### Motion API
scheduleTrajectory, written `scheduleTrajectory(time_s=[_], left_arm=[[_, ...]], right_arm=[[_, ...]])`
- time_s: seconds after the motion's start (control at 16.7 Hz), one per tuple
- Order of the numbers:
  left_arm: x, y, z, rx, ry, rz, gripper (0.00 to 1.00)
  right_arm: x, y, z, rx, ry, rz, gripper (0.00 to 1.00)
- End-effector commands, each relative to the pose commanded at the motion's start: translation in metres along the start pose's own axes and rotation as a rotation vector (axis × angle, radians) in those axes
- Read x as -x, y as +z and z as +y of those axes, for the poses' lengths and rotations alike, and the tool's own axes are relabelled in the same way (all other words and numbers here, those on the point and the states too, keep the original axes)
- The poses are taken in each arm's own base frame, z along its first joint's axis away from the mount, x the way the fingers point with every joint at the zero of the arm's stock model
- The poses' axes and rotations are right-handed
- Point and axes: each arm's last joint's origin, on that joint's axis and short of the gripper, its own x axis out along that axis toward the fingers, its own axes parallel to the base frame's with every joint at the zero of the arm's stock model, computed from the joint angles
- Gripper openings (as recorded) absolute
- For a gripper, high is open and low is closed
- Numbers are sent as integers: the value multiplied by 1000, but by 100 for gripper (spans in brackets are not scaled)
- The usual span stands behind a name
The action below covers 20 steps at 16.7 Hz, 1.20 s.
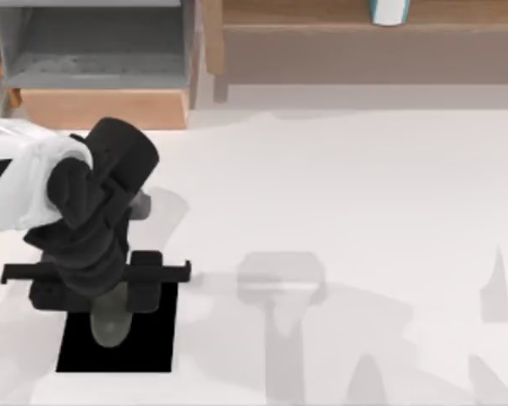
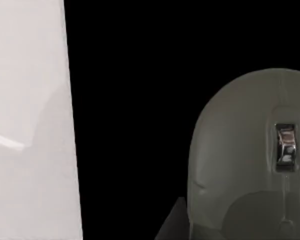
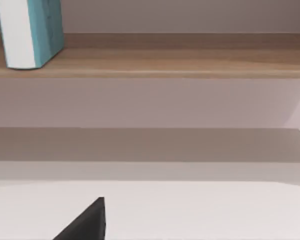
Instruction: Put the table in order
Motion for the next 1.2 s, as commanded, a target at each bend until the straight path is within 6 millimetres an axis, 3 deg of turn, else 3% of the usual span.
scheduleTrajectory(time_s=[0.3, 1.2], left_arm=[[0, 1, 1, 2, 0, 0, 0], [26, 14, -4, 10, -58, -134, 0]], right_arm=[[0, 0, 0, 0, 0, 0, 100], [0, 0, 0, 0, 0, 0, 100]])
